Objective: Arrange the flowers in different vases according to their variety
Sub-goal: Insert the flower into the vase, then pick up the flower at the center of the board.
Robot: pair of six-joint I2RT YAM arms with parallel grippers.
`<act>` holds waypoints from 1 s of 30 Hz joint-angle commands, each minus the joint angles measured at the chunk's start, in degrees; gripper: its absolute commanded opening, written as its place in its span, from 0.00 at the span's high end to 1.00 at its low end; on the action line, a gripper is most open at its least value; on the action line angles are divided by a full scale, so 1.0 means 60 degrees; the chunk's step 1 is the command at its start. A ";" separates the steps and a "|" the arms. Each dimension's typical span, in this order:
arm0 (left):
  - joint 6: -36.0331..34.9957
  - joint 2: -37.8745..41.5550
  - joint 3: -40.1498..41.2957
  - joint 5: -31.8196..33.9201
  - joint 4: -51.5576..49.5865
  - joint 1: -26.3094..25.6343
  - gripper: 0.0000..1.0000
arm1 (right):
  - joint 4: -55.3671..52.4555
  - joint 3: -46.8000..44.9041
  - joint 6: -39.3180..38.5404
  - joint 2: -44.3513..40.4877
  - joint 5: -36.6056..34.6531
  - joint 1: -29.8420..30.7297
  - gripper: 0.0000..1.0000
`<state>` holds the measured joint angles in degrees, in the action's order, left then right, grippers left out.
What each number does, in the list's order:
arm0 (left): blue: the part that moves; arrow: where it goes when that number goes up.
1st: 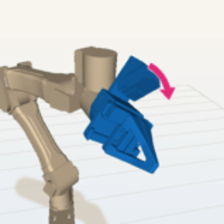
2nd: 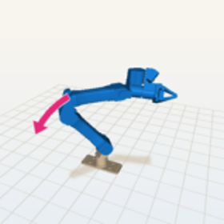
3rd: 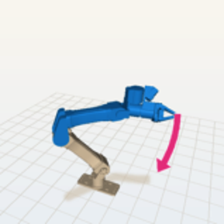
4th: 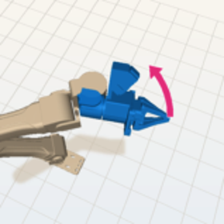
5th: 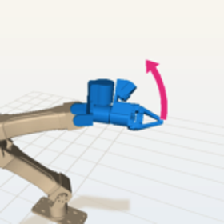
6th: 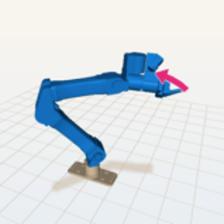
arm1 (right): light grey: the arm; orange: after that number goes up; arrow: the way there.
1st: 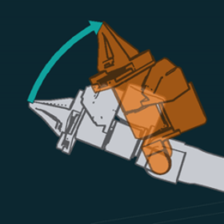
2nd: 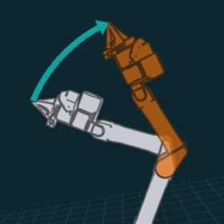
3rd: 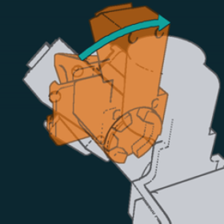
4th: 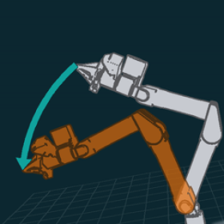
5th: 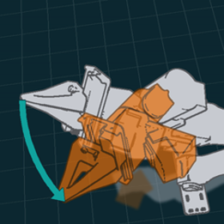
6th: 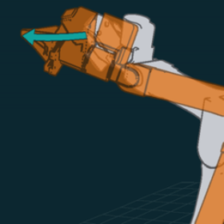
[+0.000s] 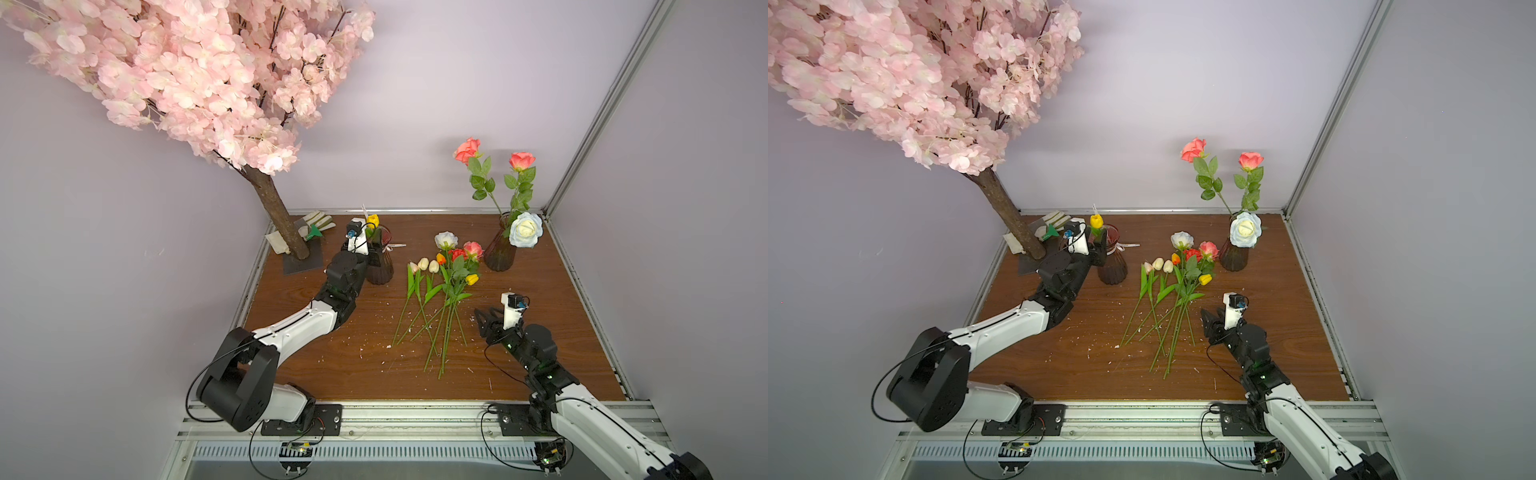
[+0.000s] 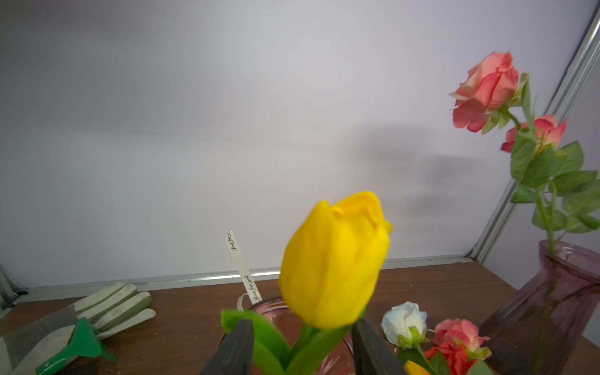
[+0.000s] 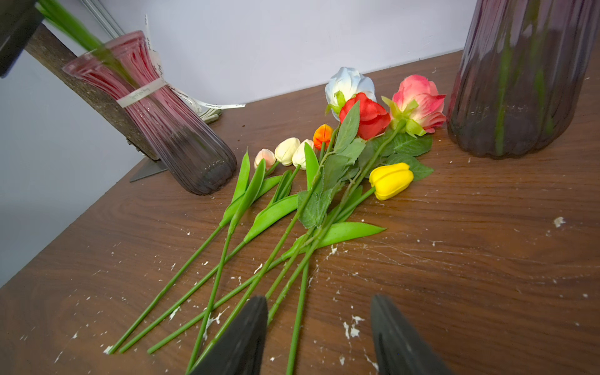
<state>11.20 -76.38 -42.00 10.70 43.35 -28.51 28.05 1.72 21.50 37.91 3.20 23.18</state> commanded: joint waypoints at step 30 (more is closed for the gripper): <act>0.2851 0.1492 0.0382 -0.0721 -0.8828 -0.2476 0.01 | 0.0543 -0.0008 -0.0135 -0.0122 -0.0059 0.0048 0.35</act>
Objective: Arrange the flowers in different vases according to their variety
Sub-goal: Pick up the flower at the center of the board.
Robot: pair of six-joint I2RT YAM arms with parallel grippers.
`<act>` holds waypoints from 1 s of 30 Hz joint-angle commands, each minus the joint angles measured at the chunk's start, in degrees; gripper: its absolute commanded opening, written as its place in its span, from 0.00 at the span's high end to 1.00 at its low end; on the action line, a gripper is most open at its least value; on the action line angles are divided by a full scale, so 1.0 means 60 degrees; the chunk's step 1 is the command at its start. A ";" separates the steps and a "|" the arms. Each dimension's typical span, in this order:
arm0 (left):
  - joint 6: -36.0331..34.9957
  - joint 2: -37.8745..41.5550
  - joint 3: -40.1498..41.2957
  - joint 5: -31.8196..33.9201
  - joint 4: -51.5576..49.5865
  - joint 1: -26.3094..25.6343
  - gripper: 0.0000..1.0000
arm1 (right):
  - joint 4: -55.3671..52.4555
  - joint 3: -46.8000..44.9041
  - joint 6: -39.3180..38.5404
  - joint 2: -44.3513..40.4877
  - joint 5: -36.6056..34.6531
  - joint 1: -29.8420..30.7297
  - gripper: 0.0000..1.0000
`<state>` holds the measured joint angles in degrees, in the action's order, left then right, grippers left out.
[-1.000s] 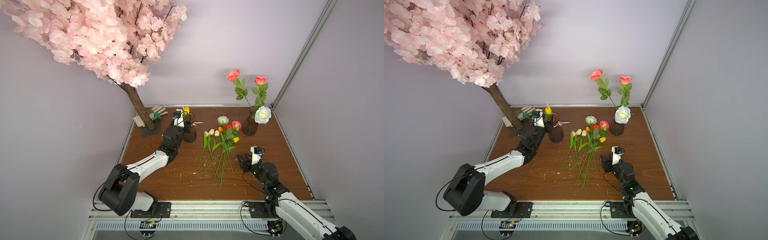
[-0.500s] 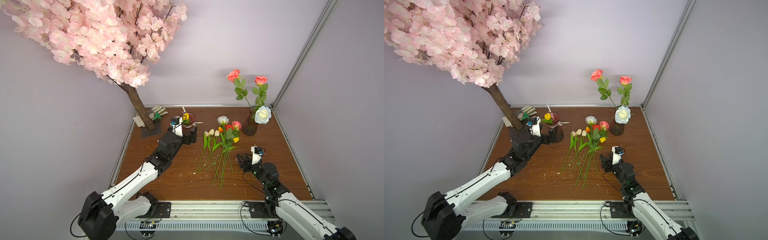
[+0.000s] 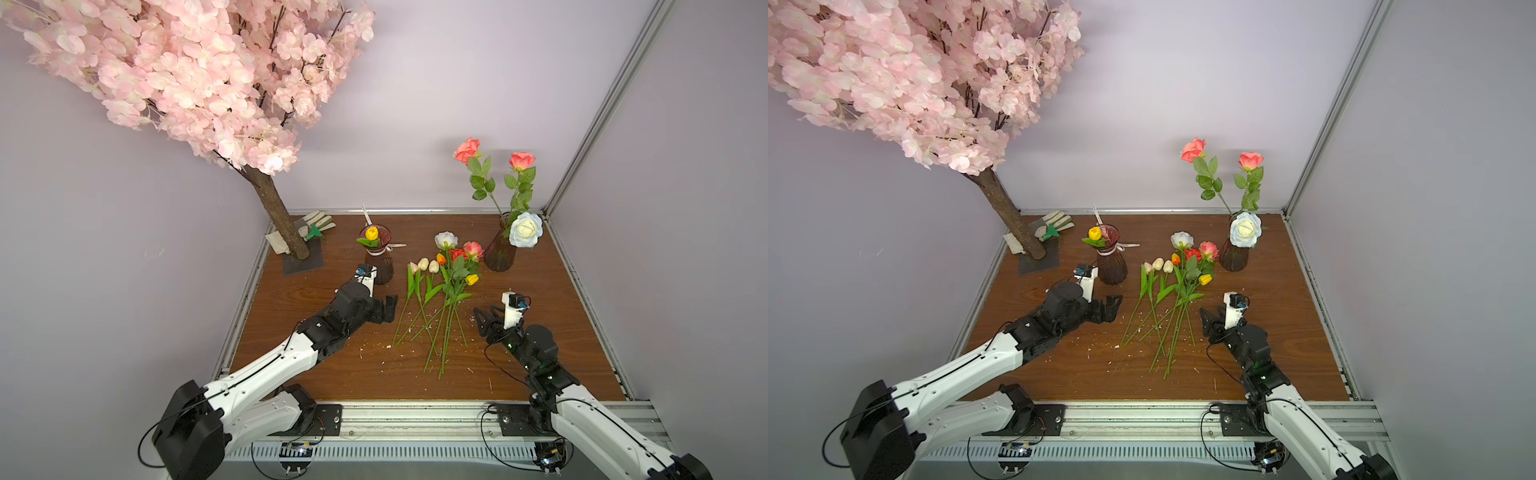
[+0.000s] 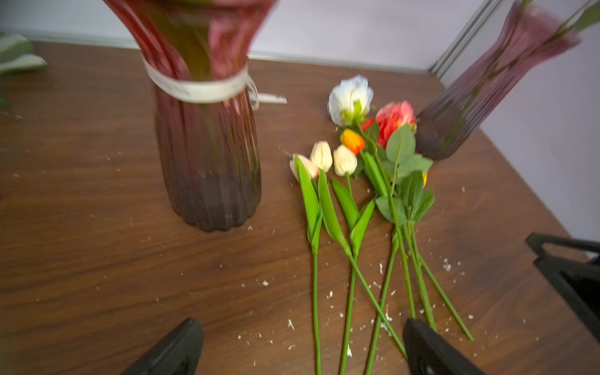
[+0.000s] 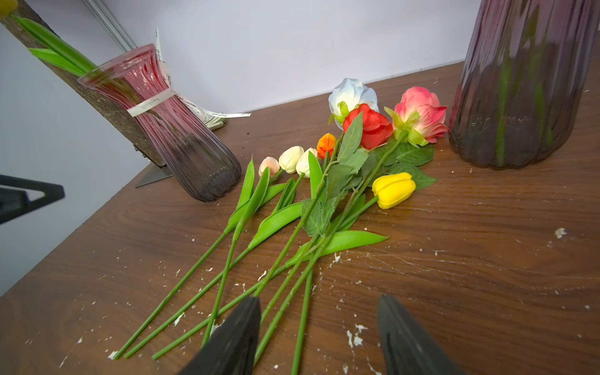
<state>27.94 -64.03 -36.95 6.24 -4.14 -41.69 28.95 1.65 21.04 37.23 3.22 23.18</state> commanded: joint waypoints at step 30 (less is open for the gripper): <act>0.0965 -0.7039 -0.4351 -0.1251 -0.0730 -0.0813 0.47 | 0.0291 0.0030 0.0076 -0.0053 0.0153 0.0049 0.29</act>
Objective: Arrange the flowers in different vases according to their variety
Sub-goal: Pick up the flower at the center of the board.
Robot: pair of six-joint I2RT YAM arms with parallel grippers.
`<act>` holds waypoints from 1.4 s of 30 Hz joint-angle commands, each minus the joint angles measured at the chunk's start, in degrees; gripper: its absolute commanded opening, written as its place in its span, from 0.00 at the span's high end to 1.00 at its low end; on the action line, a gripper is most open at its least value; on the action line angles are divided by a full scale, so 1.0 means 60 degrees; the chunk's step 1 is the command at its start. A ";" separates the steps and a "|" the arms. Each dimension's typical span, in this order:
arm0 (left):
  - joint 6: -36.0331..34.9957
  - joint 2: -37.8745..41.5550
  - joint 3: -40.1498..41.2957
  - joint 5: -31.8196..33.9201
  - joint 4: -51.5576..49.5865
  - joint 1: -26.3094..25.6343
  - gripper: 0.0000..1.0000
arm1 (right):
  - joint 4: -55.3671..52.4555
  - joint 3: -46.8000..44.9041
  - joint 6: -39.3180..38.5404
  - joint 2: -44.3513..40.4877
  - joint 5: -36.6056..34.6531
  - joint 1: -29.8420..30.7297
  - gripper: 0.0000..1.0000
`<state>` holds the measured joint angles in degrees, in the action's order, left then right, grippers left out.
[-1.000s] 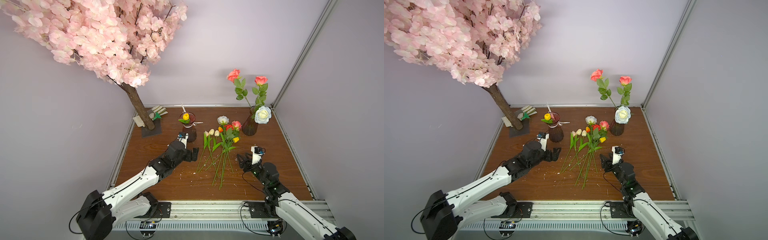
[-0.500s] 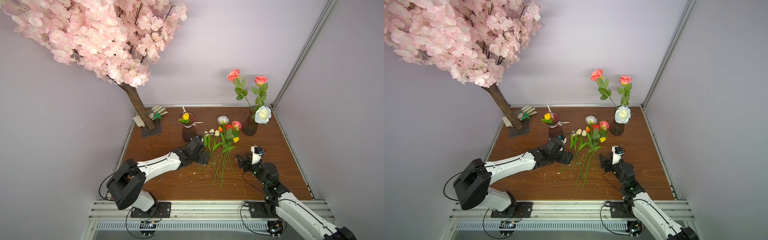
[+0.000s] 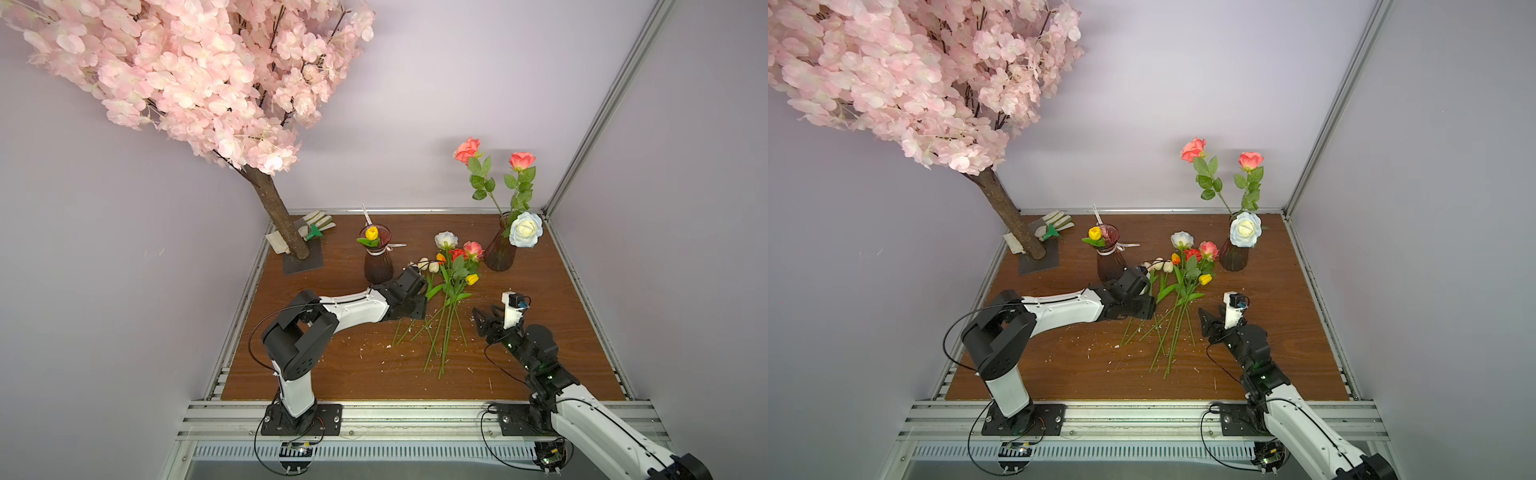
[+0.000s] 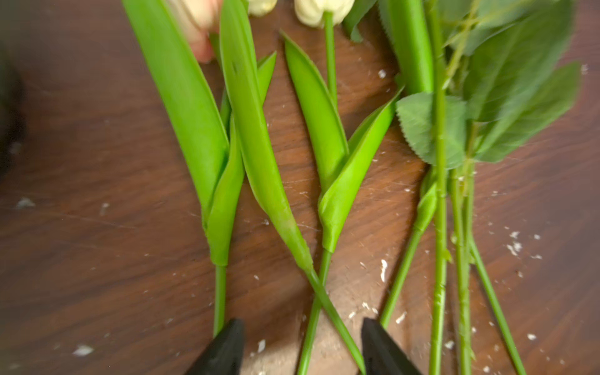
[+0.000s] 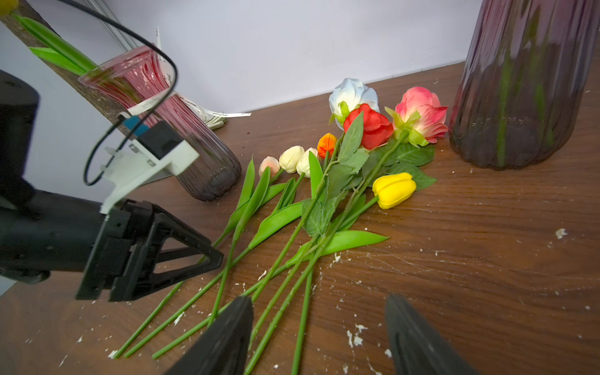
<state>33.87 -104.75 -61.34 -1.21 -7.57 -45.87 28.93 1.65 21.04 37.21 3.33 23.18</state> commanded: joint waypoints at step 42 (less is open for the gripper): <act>-0.0961 0.1025 -0.0517 0.0499 0.0055 -0.0108 0.93 | 0.0318 0.0033 0.0082 -0.0051 0.0205 0.0055 0.29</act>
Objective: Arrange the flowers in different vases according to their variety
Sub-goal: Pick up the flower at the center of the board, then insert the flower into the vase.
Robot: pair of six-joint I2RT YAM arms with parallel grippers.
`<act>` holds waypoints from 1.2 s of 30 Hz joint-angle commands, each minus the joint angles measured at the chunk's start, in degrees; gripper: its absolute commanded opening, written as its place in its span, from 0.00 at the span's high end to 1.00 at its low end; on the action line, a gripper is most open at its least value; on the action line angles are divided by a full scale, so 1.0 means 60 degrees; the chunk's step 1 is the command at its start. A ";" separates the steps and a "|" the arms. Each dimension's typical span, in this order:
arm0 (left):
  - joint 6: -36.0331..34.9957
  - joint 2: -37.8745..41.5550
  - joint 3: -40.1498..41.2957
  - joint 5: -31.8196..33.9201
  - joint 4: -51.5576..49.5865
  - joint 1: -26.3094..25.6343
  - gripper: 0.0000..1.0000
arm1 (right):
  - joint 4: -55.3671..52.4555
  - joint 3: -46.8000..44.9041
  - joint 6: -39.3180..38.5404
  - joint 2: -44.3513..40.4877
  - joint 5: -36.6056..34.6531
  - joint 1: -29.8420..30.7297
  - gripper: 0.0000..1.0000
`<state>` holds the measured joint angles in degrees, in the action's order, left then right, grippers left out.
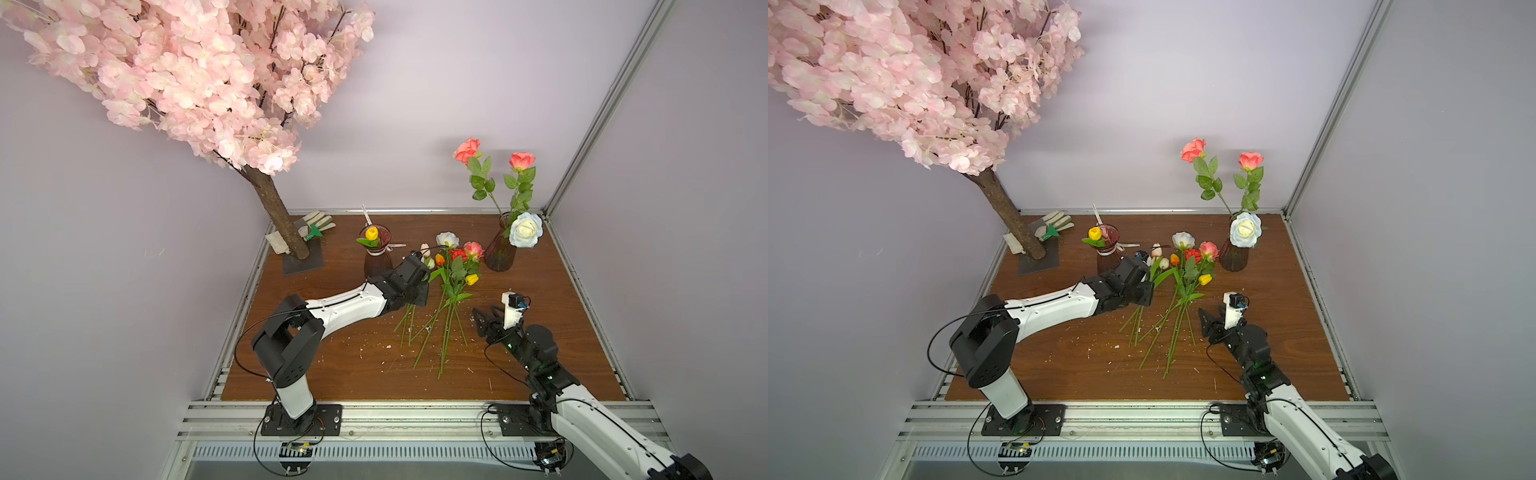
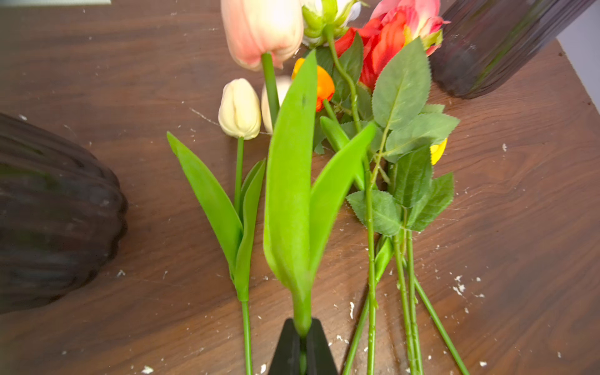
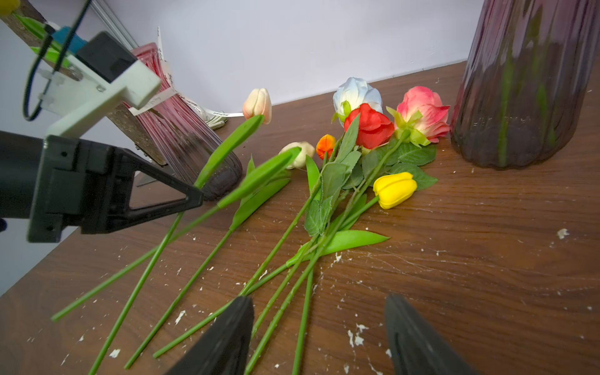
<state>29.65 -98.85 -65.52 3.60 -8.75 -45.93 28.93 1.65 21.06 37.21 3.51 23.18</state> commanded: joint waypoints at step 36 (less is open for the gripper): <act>-0.4992 0.2108 -0.2877 0.3753 0.2505 0.1564 0.93 | 0.0304 0.0003 0.0064 -0.0103 0.0066 0.0063 0.30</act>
<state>5.78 -85.08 -81.21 22.20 1.89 -37.12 28.93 1.65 21.06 37.10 3.49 23.18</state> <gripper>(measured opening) 0.073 0.705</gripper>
